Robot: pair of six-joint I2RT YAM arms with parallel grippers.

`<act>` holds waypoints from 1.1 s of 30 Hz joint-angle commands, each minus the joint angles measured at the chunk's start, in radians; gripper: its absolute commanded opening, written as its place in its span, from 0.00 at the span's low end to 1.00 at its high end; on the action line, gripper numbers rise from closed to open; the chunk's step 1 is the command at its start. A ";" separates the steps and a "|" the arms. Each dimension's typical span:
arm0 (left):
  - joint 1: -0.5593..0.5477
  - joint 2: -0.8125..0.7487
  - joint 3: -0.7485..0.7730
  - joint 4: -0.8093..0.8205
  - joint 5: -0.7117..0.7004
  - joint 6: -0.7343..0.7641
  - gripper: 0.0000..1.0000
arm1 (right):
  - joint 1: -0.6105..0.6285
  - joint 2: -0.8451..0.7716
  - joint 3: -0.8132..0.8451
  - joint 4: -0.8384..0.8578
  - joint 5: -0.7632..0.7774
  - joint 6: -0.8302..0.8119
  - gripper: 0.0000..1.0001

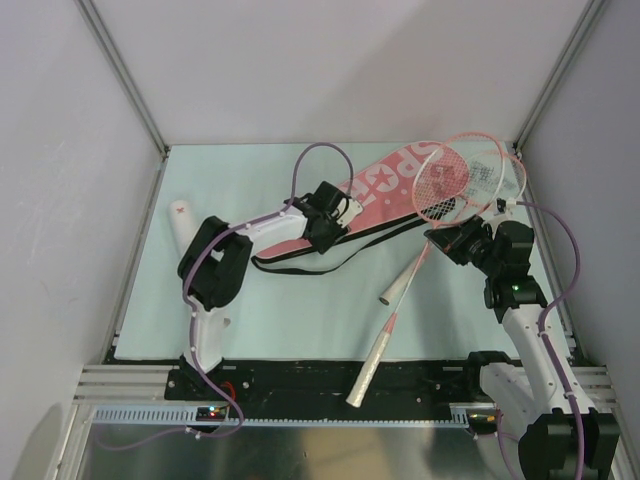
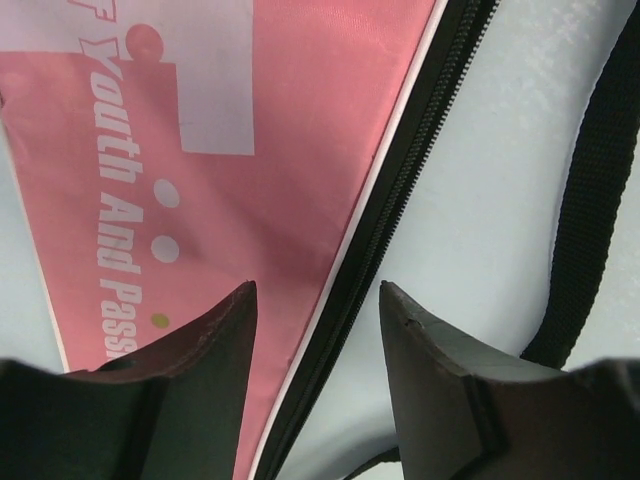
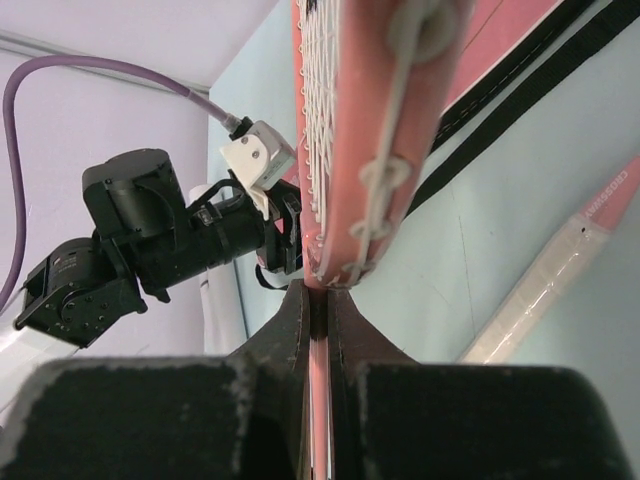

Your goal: Pack up the badminton gear

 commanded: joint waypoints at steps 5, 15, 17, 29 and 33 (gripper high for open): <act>0.002 0.047 0.078 0.006 -0.027 0.038 0.48 | -0.006 -0.002 0.007 0.051 -0.028 0.020 0.00; 0.030 -0.054 0.031 0.006 0.030 -0.118 0.00 | 0.020 0.022 -0.024 0.047 -0.032 0.035 0.00; 0.054 -0.106 0.005 0.004 0.115 -0.219 0.00 | 0.048 0.032 -0.039 0.061 -0.028 0.038 0.00; 0.077 -0.330 -0.211 0.088 0.232 -0.698 0.00 | 0.242 0.073 -0.083 0.024 0.094 0.091 0.00; 0.077 -0.360 -0.270 0.155 0.253 -0.759 0.00 | 0.289 0.055 -0.123 0.015 0.135 0.132 0.00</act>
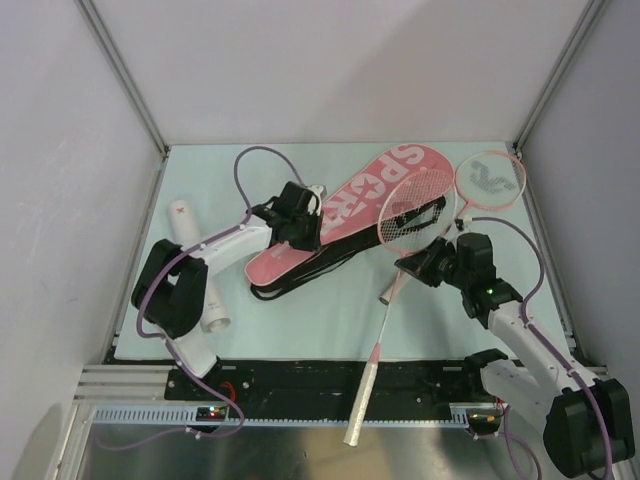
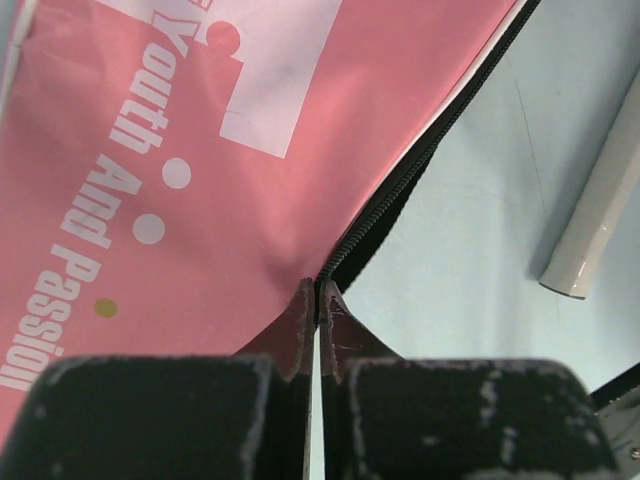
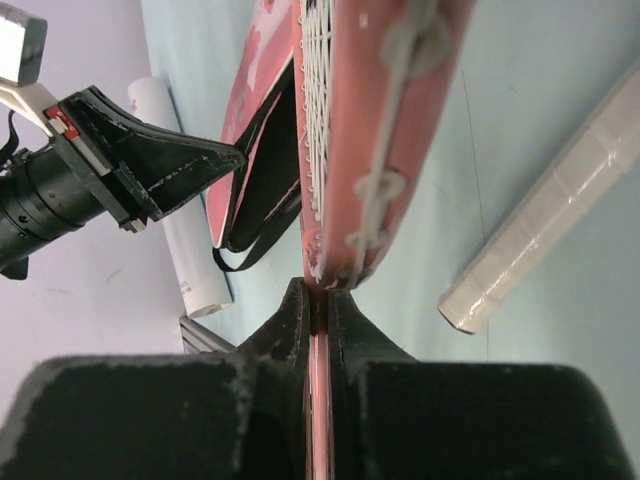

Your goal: Pack up the badminton gear

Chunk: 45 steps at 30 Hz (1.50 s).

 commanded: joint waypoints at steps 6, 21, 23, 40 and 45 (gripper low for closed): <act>-0.004 -0.094 -0.114 0.161 0.025 -0.211 0.00 | 0.068 -0.066 -0.075 -0.023 0.107 0.117 0.00; -0.004 -0.181 -0.168 0.247 0.056 -0.300 0.00 | 0.151 0.003 -0.123 0.130 0.110 0.213 0.00; -0.004 -0.193 -0.182 0.254 0.054 -0.303 0.00 | 0.162 0.021 -0.123 0.144 0.109 0.227 0.00; -0.003 -0.256 -0.243 0.292 0.058 -0.303 0.00 | 0.238 -0.002 -0.168 0.199 0.171 0.339 0.00; -0.004 -0.261 -0.268 0.347 0.146 -0.291 0.00 | 0.230 0.053 -0.189 0.366 0.083 0.356 0.00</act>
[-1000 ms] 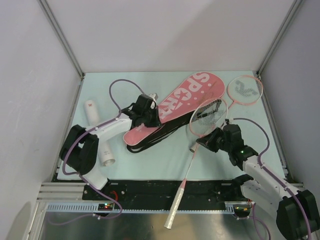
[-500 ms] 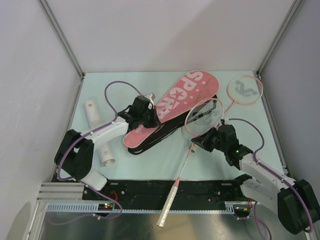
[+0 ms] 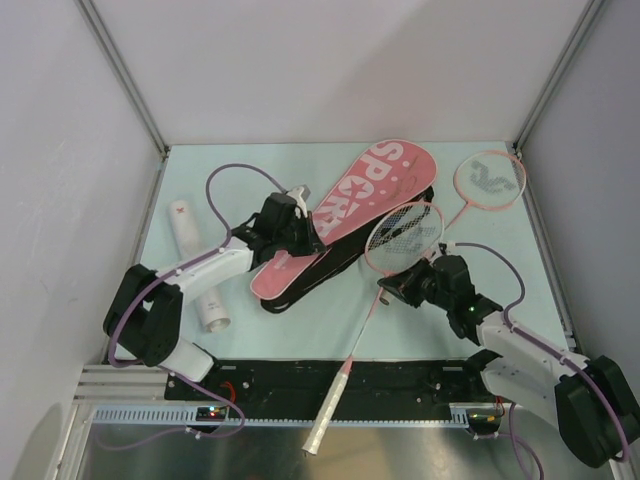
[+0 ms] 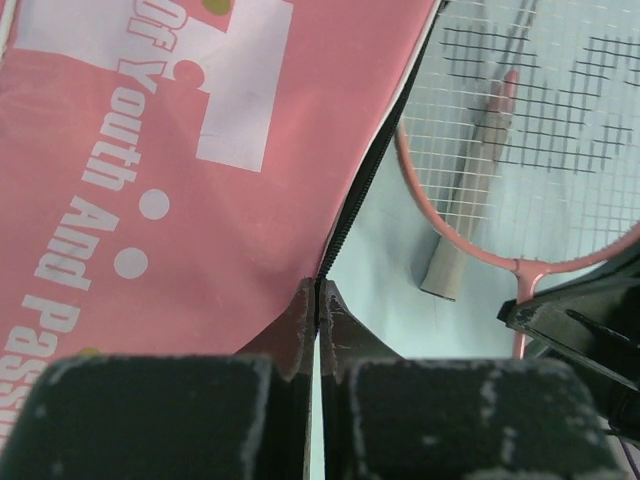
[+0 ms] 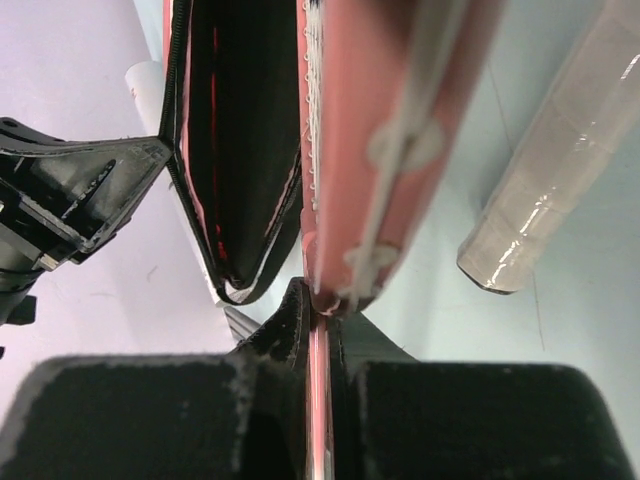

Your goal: Pack up the badminton gear

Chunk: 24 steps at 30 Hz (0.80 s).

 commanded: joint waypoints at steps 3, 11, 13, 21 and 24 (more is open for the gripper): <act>-0.003 -0.060 -0.037 0.116 0.143 0.018 0.00 | -0.023 0.075 -0.004 0.278 -0.136 0.042 0.00; -0.001 -0.093 -0.078 0.118 0.190 0.079 0.00 | -0.081 0.172 0.020 0.390 -0.241 0.020 0.00; -0.001 -0.091 -0.082 0.113 0.210 0.106 0.00 | -0.097 0.200 0.030 0.404 -0.278 -0.001 0.00; -0.001 -0.084 -0.079 0.081 0.281 0.206 0.00 | -0.189 0.350 0.063 0.498 -0.460 -0.056 0.00; -0.001 -0.088 -0.080 0.079 0.314 0.240 0.00 | -0.195 0.385 0.089 0.494 -0.486 -0.071 0.00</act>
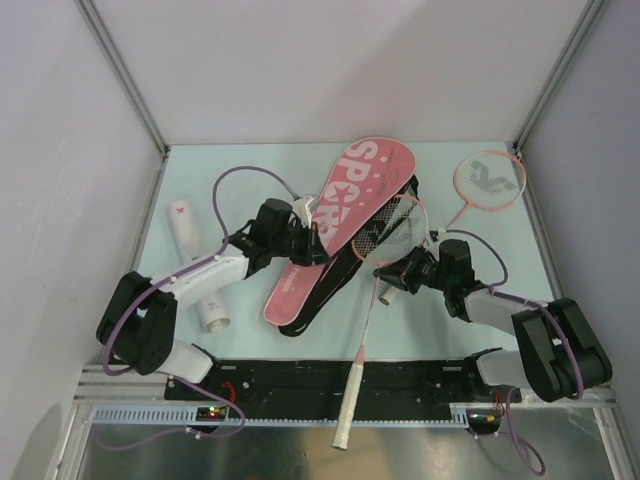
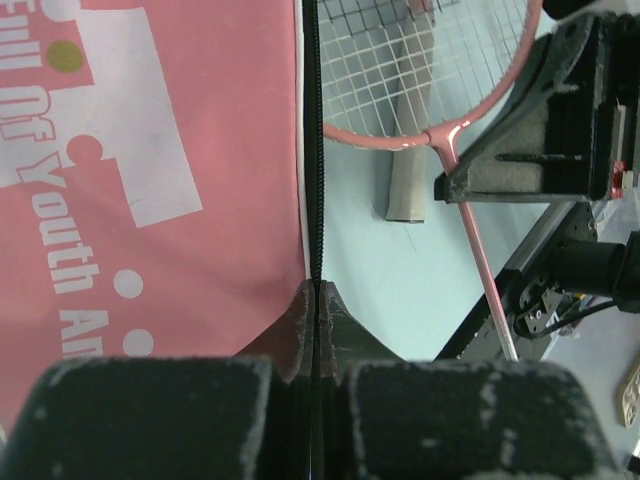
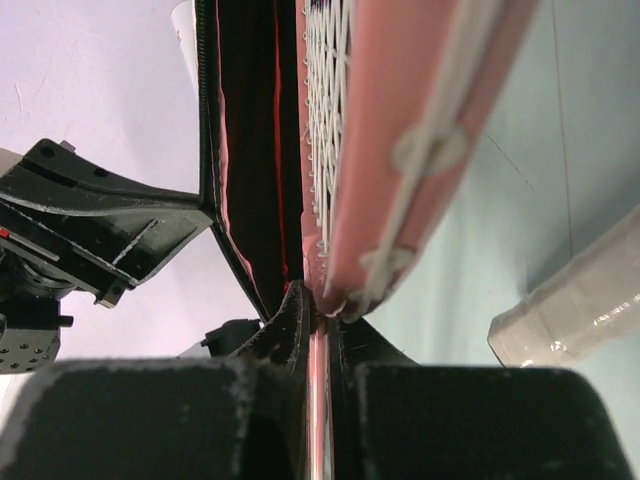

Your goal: Pack up the badminton gear

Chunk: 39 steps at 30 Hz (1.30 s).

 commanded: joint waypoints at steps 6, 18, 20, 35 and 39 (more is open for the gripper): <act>-0.001 -0.040 -0.001 0.005 0.172 0.114 0.00 | -0.001 0.086 0.103 0.149 -0.109 -0.025 0.00; 0.003 -0.043 0.009 -0.034 0.248 0.174 0.00 | 0.000 0.268 0.254 0.143 -0.065 -0.061 0.00; 0.003 -0.039 0.012 -0.046 0.255 0.181 0.00 | 0.005 0.290 0.273 0.142 -0.059 -0.049 0.00; -0.011 -0.009 0.042 -0.107 -0.018 0.201 0.46 | 0.097 0.358 0.281 0.218 -0.035 -0.024 0.00; -0.052 -0.010 0.034 -0.108 -0.136 0.211 0.53 | 0.121 0.394 0.270 0.289 -0.038 0.012 0.00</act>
